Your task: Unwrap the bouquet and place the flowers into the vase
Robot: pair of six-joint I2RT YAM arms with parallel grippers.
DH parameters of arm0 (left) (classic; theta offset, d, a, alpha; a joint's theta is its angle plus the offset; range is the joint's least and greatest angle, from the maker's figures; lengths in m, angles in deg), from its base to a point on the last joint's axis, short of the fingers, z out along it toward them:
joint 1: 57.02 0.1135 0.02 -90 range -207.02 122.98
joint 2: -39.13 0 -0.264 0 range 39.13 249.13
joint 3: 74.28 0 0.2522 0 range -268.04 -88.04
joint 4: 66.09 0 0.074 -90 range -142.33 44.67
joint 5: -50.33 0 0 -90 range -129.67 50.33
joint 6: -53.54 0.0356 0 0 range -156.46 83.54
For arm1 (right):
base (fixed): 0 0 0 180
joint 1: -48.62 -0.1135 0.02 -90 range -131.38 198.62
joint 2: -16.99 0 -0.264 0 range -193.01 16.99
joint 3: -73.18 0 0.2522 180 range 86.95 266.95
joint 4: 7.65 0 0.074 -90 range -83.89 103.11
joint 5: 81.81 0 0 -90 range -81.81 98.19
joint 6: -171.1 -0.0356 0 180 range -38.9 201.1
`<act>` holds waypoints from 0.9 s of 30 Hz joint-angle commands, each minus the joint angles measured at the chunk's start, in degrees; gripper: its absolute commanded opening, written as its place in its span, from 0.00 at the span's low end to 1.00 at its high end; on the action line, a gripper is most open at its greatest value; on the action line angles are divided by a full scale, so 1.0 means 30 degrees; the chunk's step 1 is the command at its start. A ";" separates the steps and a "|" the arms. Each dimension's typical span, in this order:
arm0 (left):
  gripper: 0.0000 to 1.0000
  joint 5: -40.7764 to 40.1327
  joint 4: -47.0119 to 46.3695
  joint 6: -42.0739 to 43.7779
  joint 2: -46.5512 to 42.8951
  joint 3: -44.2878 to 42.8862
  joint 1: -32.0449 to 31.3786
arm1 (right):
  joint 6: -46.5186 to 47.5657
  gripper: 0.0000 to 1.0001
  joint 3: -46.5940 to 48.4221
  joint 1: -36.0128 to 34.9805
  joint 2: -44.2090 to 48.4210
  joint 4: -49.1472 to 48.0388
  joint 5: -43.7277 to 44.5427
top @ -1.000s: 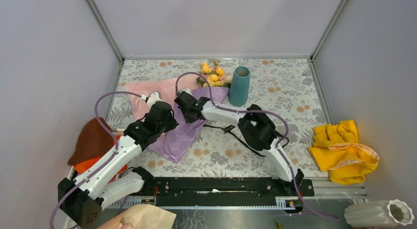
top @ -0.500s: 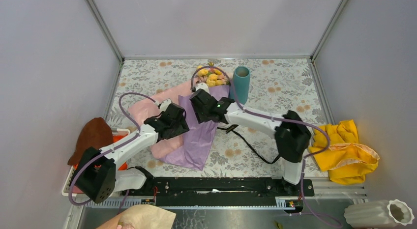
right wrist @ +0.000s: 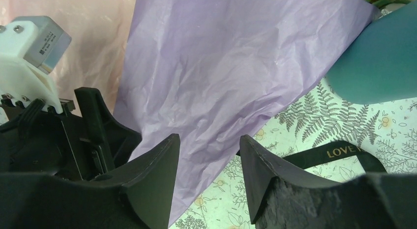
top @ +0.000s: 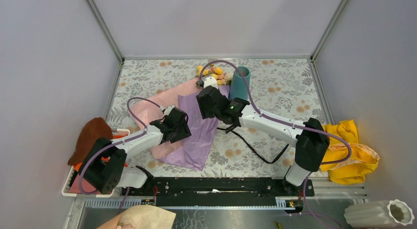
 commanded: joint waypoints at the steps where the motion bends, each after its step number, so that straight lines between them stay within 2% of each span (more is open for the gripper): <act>1: 0.60 0.0100 -0.1514 0.0014 -0.0086 0.0176 0.0123 | -0.0034 0.56 0.0066 0.0089 0.0411 -0.0389 0.0425; 3: 0.53 0.0096 -0.1529 0.0114 -0.0165 0.0106 0.0123 | -0.0118 0.56 0.0086 0.0090 0.0363 -0.0392 0.0343; 5: 0.35 0.0130 -0.1510 0.0293 -0.0252 -0.0038 0.0123 | -0.0210 0.56 0.0030 0.0089 0.0403 -0.0442 0.0281; 10: 0.03 0.0479 -0.1406 0.0621 -0.0409 -0.0498 0.0094 | -0.0273 0.56 -0.0153 0.0087 0.0855 -0.0476 0.0495; 11: 0.00 0.0738 -0.1385 0.0665 -0.0508 -0.0630 0.0094 | -0.0277 0.56 -0.0233 0.0089 0.1005 -0.0494 0.0586; 22: 0.00 0.4381 -0.2069 0.1928 -0.5169 -0.2882 -0.0417 | -0.0053 0.56 -0.0998 0.0089 0.3049 -0.1057 0.1590; 27: 0.00 0.6579 -0.4041 0.2692 -0.4850 -0.2784 -0.0694 | 0.0174 0.56 -0.0607 0.0089 0.3636 -0.0715 0.2350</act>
